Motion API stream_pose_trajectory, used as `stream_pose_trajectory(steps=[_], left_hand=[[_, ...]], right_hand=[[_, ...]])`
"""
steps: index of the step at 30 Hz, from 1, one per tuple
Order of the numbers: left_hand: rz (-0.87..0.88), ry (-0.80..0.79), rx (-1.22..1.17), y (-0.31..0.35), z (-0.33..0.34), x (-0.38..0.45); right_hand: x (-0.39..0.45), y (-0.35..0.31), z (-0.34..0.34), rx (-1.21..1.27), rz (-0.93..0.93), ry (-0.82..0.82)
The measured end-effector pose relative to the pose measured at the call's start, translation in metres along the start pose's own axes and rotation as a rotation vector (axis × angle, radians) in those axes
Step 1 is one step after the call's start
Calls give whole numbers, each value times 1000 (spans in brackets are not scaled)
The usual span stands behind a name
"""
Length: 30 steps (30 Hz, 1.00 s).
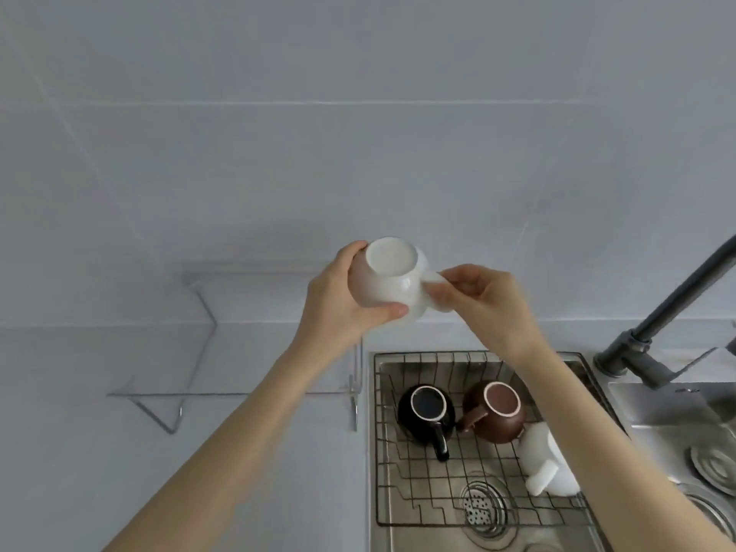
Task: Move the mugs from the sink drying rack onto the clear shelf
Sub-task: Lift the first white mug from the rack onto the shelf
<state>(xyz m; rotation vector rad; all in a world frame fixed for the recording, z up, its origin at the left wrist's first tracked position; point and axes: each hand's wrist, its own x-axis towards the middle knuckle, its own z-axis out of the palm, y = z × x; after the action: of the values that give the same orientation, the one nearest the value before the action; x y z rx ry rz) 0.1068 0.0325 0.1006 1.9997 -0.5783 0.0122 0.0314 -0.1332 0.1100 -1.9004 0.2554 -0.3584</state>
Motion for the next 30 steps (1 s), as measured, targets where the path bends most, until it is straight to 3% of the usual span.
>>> stream_pose_trajectory(steps=[7, 15, 30], left_hand=[[-105, 129, -33, -60, -103, 15], [-207, 92, -3, -143, -167, 22], [-279, 68, 109, -199, -207, 40]], right_hand=[[45, -31, 113, 3, -73, -120], [70, -15, 224, 31, 17, -193], [98, -4, 299, 20, 59, -215]])
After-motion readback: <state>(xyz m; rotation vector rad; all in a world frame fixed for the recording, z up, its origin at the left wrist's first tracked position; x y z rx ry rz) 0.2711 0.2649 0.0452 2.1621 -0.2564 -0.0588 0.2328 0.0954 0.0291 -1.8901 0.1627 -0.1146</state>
